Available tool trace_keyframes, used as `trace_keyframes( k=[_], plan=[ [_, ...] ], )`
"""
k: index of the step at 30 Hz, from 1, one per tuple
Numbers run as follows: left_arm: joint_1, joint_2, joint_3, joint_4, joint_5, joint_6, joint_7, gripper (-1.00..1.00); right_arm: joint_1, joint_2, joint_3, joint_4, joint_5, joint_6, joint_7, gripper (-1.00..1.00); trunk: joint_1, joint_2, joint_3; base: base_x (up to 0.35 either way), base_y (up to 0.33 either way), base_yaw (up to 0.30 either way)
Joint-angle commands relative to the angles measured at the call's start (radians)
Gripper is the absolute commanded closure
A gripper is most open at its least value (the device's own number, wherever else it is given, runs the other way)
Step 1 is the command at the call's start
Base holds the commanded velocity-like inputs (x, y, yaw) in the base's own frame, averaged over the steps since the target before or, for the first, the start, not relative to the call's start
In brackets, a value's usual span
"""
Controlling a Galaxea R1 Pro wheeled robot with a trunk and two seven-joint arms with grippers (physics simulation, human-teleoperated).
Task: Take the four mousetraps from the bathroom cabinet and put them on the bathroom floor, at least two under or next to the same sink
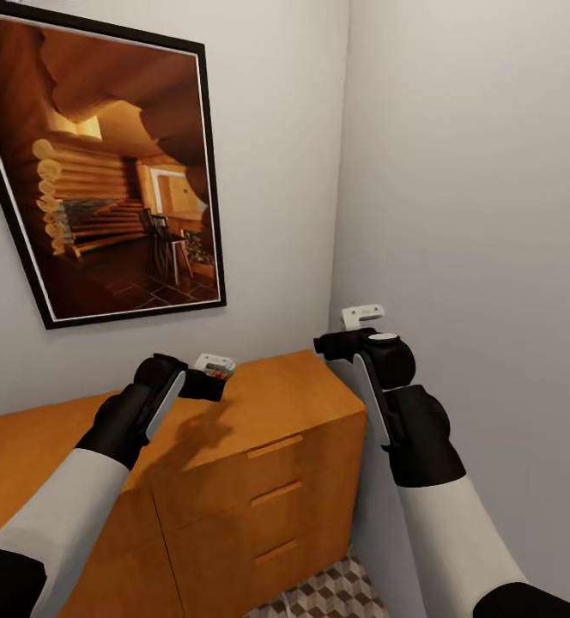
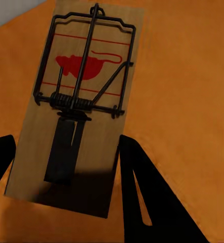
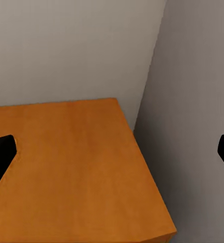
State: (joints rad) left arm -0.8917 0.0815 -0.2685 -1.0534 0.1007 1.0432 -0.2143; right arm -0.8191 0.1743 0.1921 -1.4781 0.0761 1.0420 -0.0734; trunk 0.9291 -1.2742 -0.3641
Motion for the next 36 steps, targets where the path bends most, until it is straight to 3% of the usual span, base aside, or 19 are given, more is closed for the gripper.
trace_keyframes(
  k=[1,9,13,19,27,31,32,36],
  plan=[
    [-0.001,0.001,-0.002,-0.001,0.007,0.004,0.005,1.0,-0.001,0.0,0.001,-0.001,0.007,0.005,0.001,-1.0,0.0,-0.001,-0.001,0.0,0.0,0.272],
    [-0.001,0.005,0.0,-0.004,0.002,0.004,0.006,1.0,-0.001,0.0,0.002,-0.001,0.007,0.005,0.001,-1.0,0.0,-0.001,-0.001,0.0,0.0,0.274],
    [-0.001,0.008,0.001,-0.005,-0.025,0.004,0.006,1.0,-0.001,0.0,0.002,0.0,0.007,0.005,0.001,-1.0,0.0,-0.001,-0.001,0.0,0.0,0.275],
    [-0.001,0.009,0.002,-0.007,-0.104,0.004,0.006,1.0,-0.001,0.0,0.003,0.006,0.001,0.005,0.0,-1.0,0.0,-0.001,-0.001,0.0,0.0,0.275],
    [-0.001,0.01,0.012,-0.021,-0.135,0.004,0.006,1.0,-0.001,0.0,0.003,0.014,-0.006,0.005,-0.001,-1.0,0.0,-0.001,-0.001,0.0,0.0,0.278],
    [-0.001,0.01,0.065,-0.024,-0.138,0.004,0.006,1.0,-0.001,0.0,0.005,0.028,-0.009,0.005,0.0,-1.0,0.0,-0.001,-0.001,0.0,0.0,0.283],
    [-0.001,0.01,0.096,-0.024,-0.139,0.004,0.007,1.0,-0.001,0.0,0.005,0.037,-0.01,0.005,0.0,-1.0,0.0,-0.001,-0.001,0.0,0.0,0.284],
    [-0.001,0.013,0.167,-0.025,-0.145,0.004,0.008,1.0,-0.001,0.0,0.006,0.065,-0.013,0.005,0.001,-1.0,0.0,-0.001,-0.001,0.0,0.0,0.284]
  ],
)
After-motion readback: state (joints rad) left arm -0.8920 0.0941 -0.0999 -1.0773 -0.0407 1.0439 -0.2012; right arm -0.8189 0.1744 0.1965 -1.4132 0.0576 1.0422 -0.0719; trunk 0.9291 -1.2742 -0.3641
